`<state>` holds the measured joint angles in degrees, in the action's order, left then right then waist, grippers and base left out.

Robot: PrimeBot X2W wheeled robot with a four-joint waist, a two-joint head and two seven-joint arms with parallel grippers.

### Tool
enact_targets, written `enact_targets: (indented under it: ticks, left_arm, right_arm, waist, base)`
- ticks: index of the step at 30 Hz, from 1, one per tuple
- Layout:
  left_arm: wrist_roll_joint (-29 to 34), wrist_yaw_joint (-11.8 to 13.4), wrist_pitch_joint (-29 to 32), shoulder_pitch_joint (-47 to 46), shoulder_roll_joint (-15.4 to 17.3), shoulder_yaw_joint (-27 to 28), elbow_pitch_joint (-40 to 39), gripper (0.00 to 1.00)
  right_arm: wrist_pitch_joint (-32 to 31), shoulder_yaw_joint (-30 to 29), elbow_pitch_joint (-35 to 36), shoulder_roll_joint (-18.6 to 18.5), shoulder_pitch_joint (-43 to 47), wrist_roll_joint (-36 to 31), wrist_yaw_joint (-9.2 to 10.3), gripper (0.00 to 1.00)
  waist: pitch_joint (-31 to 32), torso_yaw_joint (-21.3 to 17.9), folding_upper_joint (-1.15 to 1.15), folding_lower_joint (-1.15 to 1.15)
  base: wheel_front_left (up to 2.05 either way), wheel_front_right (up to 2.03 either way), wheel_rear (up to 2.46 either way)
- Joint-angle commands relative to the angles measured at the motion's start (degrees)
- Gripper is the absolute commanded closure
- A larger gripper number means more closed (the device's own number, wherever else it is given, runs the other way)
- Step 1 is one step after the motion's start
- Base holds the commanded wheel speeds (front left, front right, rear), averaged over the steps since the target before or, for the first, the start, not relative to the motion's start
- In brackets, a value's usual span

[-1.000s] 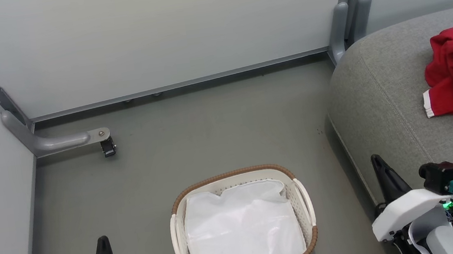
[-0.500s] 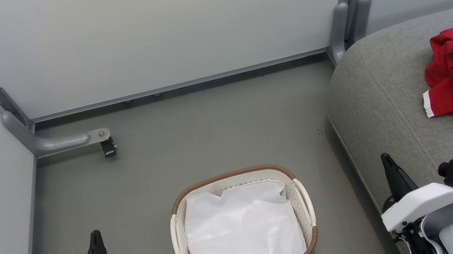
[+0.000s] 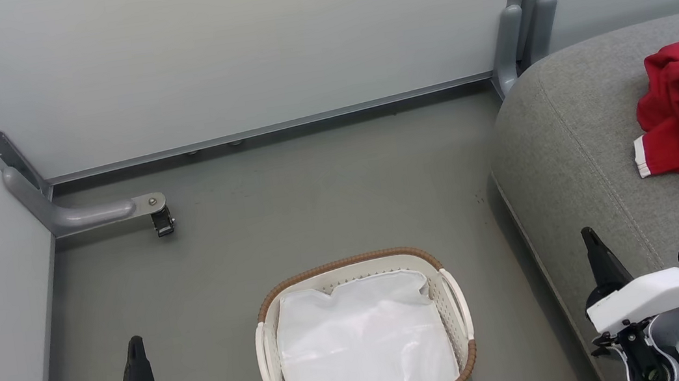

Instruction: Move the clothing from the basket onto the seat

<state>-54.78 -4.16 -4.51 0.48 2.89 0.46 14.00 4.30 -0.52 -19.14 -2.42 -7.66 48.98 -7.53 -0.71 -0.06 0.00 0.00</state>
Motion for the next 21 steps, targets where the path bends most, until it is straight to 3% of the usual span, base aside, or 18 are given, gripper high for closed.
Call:
enact_targets:
  ticks: [1, 21]
  left_arm:
    - [-1.79, -0.49, 0.51, -1.71, 0.08, 0.56, -0.52, 1.0]
    - [-13.12, -1.42, 3.93, -3.47, 0.07, 2.39, -0.36, 1.0]
  right_arm:
    - [-0.41, -0.41, 0.97, -0.34, -0.15, 1.95, 0.03, 1.0]
    - [-3.76, -2.23, 2.39, -0.43, 0.44, 15.12, 0.04, 1.0]
  waist:
    - [0.01, 0.0, 0.0, 0.0]
    - [0.14, 0.02, 0.0, 0.0]
  base:
    - [0.0, 0.0, 0.0]
    - [0.0, 0.0, 0.0]
